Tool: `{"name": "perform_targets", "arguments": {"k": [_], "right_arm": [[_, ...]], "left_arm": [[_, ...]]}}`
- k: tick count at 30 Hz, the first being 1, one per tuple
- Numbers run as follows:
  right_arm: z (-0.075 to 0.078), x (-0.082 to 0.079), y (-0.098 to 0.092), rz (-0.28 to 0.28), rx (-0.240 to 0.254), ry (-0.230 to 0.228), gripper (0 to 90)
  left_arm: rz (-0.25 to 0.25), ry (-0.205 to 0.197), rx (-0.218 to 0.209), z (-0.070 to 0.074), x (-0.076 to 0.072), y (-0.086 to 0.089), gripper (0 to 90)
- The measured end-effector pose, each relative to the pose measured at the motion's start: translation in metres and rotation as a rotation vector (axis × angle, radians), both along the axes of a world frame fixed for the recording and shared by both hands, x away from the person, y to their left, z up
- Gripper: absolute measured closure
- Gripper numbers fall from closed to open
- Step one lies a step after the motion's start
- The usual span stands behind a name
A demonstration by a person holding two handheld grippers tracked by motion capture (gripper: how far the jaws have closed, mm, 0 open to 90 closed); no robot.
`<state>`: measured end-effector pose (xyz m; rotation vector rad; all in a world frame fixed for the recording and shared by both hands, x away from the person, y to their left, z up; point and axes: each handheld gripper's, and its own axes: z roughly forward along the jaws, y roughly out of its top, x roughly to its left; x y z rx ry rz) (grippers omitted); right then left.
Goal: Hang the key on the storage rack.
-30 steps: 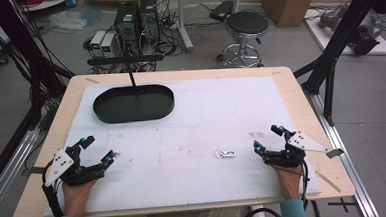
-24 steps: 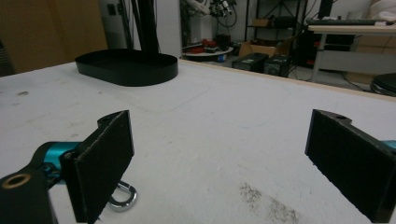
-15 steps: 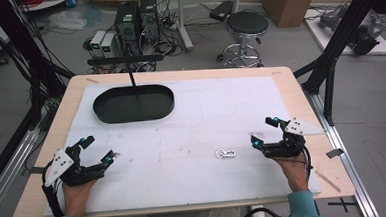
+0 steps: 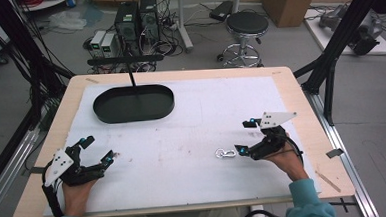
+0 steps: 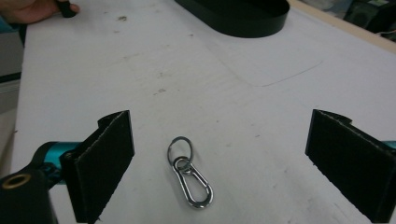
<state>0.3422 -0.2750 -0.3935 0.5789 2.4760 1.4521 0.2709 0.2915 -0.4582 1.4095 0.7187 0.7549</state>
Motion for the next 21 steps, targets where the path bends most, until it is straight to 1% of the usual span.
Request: {"name": "perform_targets", "arguments": {"k": [1,2,3,4,5,6,7,8,9,10,12,13,14,15,19,20,21], "right_arm": [[0.000,0.003,0.005,0.026,-0.022,0.015,7.3],[0.000,0.004,0.008,0.042,-0.034,0.022,7.3],[0.000,0.004,0.008,0.042,-0.034,0.022,7.3],[0.000,0.005,0.010,0.054,-0.045,0.029,7.3],[0.000,0.007,0.013,0.066,-0.065,0.025,7.3],[-0.001,0.009,0.018,0.093,-0.090,0.040,7.3],[-0.001,0.009,0.018,0.093,-0.090,0.040,7.3],[-0.002,0.011,0.023,0.117,-0.109,0.062,7.3],[-0.002,0.011,0.023,0.117,-0.109,0.062,7.3],[-0.005,0.014,0.027,0.135,-0.140,0.075,7.4],[-0.008,0.015,0.032,0.159,-0.161,0.098,7.4],[-0.009,0.017,0.034,0.170,-0.176,0.095,7.4],[-0.009,0.017,0.034,0.170,-0.176,0.095,7.4],[-0.011,0.018,0.039,0.182,-0.202,0.103,7.4],[-0.015,0.021,0.047,0.206,-0.231,0.120,7.5],[-0.015,0.021,0.047,0.206,-0.231,0.120,7.5],[-0.016,0.023,0.051,0.218,-0.251,0.125,7.5]], "left_arm": [[-0.001,0.001,0.002,0.000,0.000,0.000,12.3],[0.000,0.000,0.002,0.000,0.000,0.000,12.3],[0.000,0.000,0.002,0.000,0.000,0.000,12.3],[0.000,-0.001,0.000,0.000,0.000,0.000,12.3],[0.000,-0.001,0.000,0.000,0.000,0.000,12.3],[0.001,0.000,0.000,0.000,0.000,0.000,12.3],[0.000,-0.001,0.001,0.000,0.000,0.000,12.3],[-0.001,-0.001,0.003,0.000,0.000,0.000,12.3],[0.000,-0.001,0.002,0.000,0.000,0.000,12.3],[-0.001,-0.001,0.003,0.000,0.000,0.000,12.3],[0.000,0.000,0.003,0.000,0.000,0.000,12.3],[0.000,0.000,0.003,0.000,0.000,0.000,12.3],[0.000,-0.001,0.004,0.000,0.000,0.000,12.3],[0.000,-0.001,0.004,0.000,0.000,0.000,12.3],[0.000,-0.001,0.008,0.000,0.000,0.000,12.3],[-0.003,-0.001,0.006,0.000,0.000,0.000,12.3],[-0.002,-0.002,0.009,0.000,0.000,0.000,12.3]]}}
